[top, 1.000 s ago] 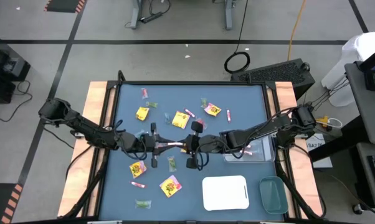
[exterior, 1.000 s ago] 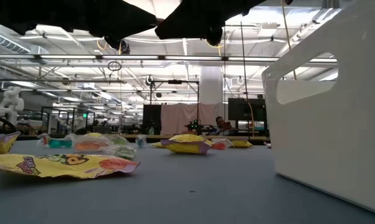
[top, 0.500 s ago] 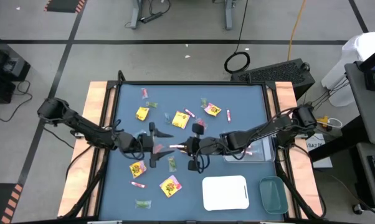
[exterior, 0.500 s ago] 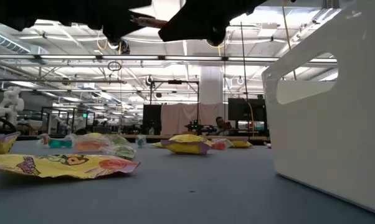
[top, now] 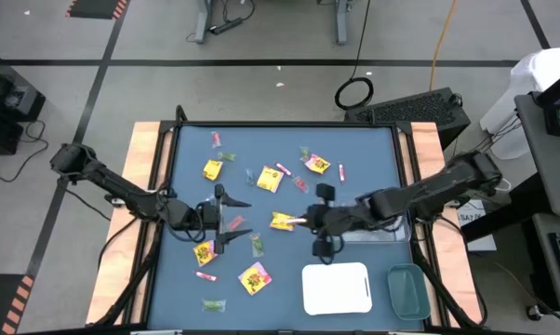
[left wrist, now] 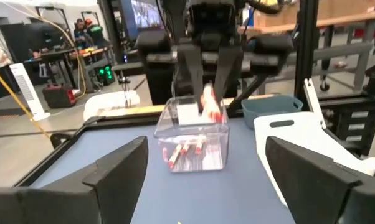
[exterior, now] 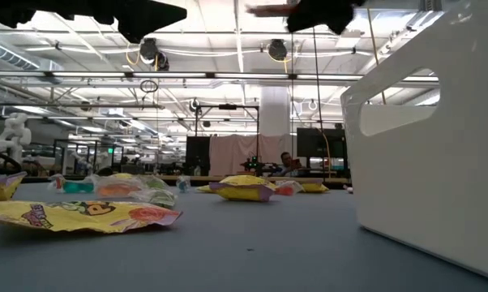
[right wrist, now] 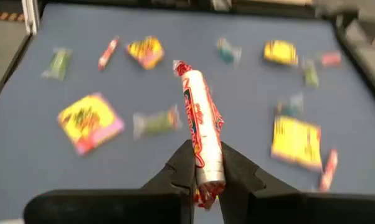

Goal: Sort candy
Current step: Put the transparent candy roll into the transparent bin

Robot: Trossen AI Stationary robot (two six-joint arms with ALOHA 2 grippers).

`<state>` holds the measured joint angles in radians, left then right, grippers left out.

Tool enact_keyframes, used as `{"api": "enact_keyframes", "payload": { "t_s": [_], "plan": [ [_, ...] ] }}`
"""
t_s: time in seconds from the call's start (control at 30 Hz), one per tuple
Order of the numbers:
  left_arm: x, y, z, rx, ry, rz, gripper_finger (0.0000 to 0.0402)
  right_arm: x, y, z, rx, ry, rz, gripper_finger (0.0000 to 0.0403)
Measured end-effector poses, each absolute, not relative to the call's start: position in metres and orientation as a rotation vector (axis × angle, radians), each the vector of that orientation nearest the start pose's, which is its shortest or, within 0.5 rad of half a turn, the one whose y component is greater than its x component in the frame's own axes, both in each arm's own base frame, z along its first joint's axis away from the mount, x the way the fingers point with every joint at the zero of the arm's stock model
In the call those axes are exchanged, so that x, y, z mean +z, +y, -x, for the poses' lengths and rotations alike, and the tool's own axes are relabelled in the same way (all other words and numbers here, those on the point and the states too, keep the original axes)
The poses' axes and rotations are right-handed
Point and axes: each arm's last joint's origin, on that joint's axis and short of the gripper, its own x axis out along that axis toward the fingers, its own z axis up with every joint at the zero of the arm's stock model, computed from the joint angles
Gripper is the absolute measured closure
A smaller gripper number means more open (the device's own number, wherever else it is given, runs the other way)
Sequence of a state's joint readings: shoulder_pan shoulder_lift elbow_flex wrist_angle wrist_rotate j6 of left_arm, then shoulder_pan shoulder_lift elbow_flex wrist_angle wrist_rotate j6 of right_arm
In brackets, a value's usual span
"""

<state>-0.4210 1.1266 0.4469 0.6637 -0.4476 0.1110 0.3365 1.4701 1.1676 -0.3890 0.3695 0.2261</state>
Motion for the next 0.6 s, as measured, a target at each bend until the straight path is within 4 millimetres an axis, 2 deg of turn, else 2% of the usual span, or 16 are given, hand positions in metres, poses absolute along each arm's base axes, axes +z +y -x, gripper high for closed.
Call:
{"api": "enact_keyframes", "payload": {
  "t_s": [0.2, 0.37, 0.6],
  "plan": [
    [0.231, -0.082, -0.214, 0.027, 0.037, -0.127, 0.0073, 0.298, 0.100, -0.260, -0.126, 0.818, -0.028, 0.0367],
    [0.231, -0.082, -0.214, 0.027, 0.038, -0.126, 0.0073, 0.299, 0.095, -0.228, -0.195, 0.975, -0.047, 0.0367],
    [0.231, -0.082, -0.214, 0.027, 0.040, -0.126, 0.0073, 0.295, 0.083, -0.202, -0.388, 1.148, -0.075, 0.0367]
  ]
}}
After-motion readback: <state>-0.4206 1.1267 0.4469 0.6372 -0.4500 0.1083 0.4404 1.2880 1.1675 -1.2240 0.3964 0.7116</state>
